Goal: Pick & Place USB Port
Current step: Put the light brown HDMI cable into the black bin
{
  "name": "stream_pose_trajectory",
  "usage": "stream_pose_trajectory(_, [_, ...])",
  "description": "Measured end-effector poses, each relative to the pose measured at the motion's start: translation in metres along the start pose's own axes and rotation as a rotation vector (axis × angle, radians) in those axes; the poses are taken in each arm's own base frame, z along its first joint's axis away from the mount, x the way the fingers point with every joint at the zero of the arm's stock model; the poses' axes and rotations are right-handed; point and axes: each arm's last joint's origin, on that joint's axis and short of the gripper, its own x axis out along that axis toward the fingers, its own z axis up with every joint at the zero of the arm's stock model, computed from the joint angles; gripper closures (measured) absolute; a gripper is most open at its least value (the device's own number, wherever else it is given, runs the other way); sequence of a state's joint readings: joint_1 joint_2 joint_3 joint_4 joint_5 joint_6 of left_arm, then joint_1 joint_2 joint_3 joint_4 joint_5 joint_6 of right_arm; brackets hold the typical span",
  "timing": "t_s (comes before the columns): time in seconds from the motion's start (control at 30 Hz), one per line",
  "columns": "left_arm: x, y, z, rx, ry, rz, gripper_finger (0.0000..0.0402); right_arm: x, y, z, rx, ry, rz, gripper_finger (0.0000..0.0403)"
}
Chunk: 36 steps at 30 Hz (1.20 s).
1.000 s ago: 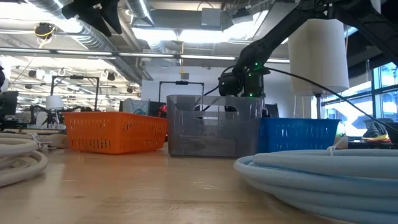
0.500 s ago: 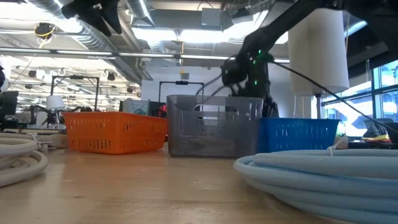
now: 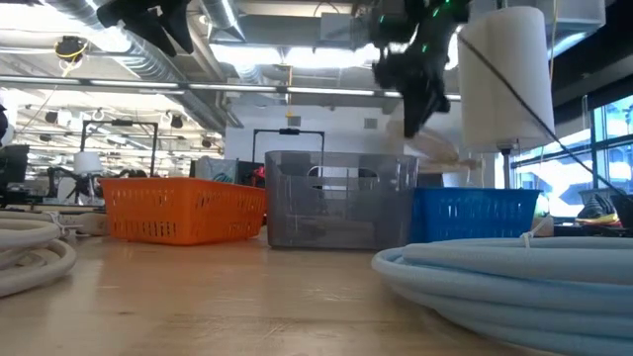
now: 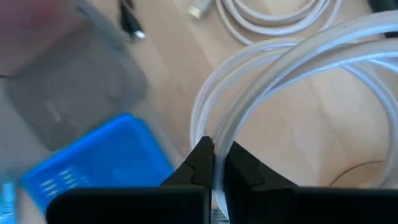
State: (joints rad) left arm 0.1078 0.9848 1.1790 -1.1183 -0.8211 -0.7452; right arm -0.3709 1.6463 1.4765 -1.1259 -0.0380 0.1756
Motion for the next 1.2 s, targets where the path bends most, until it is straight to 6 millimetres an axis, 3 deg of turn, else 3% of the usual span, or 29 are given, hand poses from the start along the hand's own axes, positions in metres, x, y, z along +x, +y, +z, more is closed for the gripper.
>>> stream_pose_trajectory(0.23, [0.000,0.000,0.000,0.001,-0.005,0.006,0.0217,-0.036,0.030,-0.015,0.031,-0.130,0.119,0.0390])
stream_pose_trajectory(0.47, [0.000,-0.001,-0.001,-0.001,0.021,-0.021,0.0217,-0.047,0.083,-0.011,-0.036,-0.327,0.307,0.0390])
stream_pose_trajectory(0.73, [0.000,-0.002,-0.002,0.096,0.058,-0.068,0.0217,-0.060,0.131,-0.006,-0.005,-0.612,0.371,0.0390])
stream_pose_trajectory(0.97, [0.000,-0.003,-0.003,0.178,0.090,-0.114,0.0217,-0.050,0.170,-0.005,0.006,-0.676,0.503,0.0390])
stream_pose_trajectory(1.2, [0.000,-0.003,-0.004,0.216,0.109,-0.133,0.0217,-0.011,0.199,-0.007,-0.001,-0.585,0.503,0.0390])
